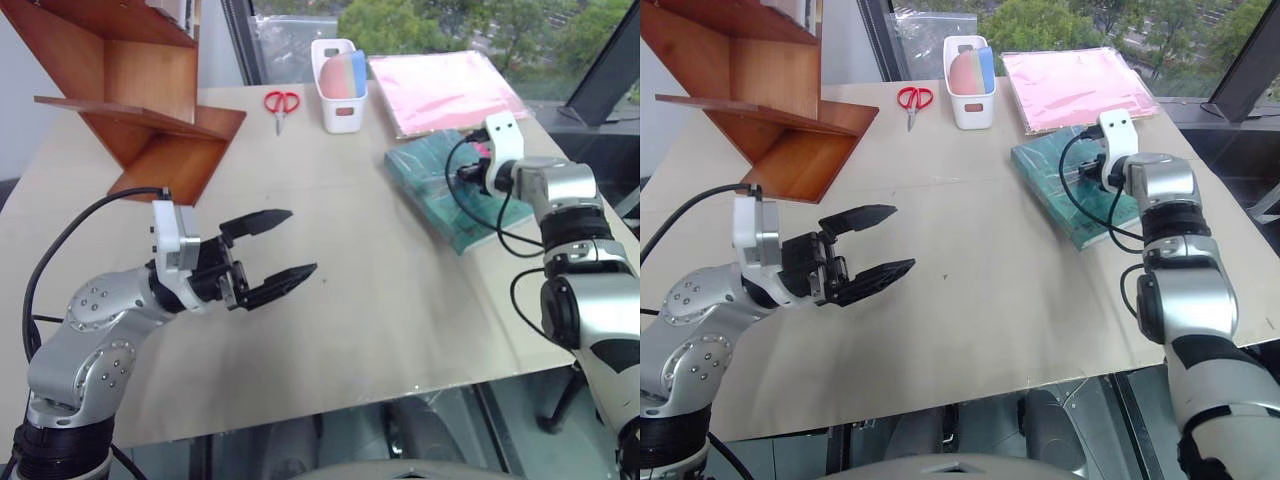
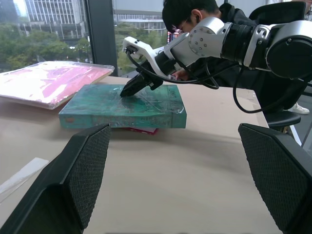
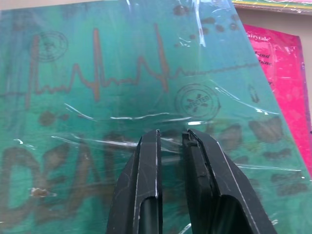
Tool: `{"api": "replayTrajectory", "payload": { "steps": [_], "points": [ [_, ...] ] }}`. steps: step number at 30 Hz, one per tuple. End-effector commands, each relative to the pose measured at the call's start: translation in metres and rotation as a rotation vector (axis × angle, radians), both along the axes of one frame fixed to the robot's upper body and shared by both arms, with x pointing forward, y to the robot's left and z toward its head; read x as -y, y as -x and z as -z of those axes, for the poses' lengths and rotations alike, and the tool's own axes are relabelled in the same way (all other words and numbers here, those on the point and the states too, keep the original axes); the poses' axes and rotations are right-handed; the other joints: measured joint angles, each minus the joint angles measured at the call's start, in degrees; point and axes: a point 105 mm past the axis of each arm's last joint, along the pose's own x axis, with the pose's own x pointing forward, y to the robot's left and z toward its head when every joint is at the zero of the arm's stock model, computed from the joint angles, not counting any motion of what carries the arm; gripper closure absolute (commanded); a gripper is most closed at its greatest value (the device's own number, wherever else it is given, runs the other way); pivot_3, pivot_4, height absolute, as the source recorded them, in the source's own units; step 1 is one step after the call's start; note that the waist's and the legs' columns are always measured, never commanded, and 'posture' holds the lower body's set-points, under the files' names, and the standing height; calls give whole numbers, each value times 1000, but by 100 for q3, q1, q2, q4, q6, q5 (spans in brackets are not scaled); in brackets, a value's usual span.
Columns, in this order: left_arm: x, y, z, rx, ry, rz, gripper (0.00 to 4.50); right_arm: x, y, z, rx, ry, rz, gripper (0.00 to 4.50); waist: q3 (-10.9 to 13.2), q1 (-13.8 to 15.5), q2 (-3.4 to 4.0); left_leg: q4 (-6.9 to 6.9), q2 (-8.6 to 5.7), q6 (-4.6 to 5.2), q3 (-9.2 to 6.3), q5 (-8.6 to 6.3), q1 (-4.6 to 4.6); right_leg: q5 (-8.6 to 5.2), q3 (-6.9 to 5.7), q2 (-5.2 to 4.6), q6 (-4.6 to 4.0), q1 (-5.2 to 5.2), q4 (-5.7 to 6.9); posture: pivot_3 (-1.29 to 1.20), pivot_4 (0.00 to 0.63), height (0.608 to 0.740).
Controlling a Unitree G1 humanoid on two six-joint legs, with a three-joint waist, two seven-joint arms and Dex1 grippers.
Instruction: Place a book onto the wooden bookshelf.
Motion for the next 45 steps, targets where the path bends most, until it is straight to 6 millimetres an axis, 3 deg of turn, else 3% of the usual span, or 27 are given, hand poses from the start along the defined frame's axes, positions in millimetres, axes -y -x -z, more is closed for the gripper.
{"api": "replayTrajectory", "payload": {
  "steps": [1, 5, 7, 11, 13, 18, 23, 29, 36, 45],
  "points": [
    [3, 5, -7, 35, 3, 18, 0, -3, 9, 23, -79, -58, -10, 3756, 0, 3, 0, 0, 0, 0, 0, 0, 0, 0, 0, 0, 0, 0, 0, 0, 150, 740],
    [3, 4, -8, 40, 11, 13, 0, 4, 9, -13, 81, -98, -6, 3756, 3, 23, 4, 0, 0, 0, 0, 0, -5, 0, -1, -1, 0, -1, -2, 0, 150, 740],
    [3, 4, -7, 40, 12, 11, 0, 27, 9, -44, 188, -89, 63, 3756, 8, 39, 11, 0, -1, 0, 0, 0, -8, 0, -1, -1, 0, -4, -3, 0, 150, 740],
    [5, 0, -7, 41, 15, 11, 0, 79, 4, -80, 352, -147, 247, 3756, 33, 151, 46, -1, -6, 0, 2, 0, -25, 0, -1, -6, 1, -21, -7, 0, 150, 740],
    [5, -2, -7, 42, 16, 14, 0, 102, 2, -80, 316, -199, 354, 3756, 38, 155, 49, -4, -7, 0, 3, 0, -25, 0, -1, -5, 0, -20, -13, 0, 150, 740],
    [6, -4, -8, 47, 18, 16, 0, 126, 6, -64, 126, -335, 567, 3756, 44, 129, 55, -13, -7, 0, 10, 0, -22, -1, 8, -5, -1, -22, -18, 0, 150, 740],
    [6, -2, -7, 45, 22, 9, 0, 128, 6, -58, 121, -471, 608, 3756, 51, 134, 64, -25, -7, 0, 24, 0, -22, -1, 21, -5, -1, -29, -22, 0, 150, 740],
    [3, 2, -8, 46, 22, -16, 0, 119, 5, -24, 36, -571, 658, 3756, 53, 135, 65, -26, -7, 0, 31, 0, -22, -1, 27, -5, -1, -33, -21, 0, 150, 740],
    [0, 6, -11, 49, 13, -32, 0, 109, 7, 5, -49, -508, 651, 3756, 51, 132, 62, -25, -5, 0, 35, 0, -16, -1, 30, -4, 0, -32, -19, 0, 150, 740],
    [-1, 7, -10, 46, 12, -40, 0, 98, 7, 14, -85, -484, 608, 3756, 50, 123, 61, -25, -5, 0, 36, 0, -11, -1, 31, -4, 0, -29, -16, 0, 150, 740]
  ]
}}
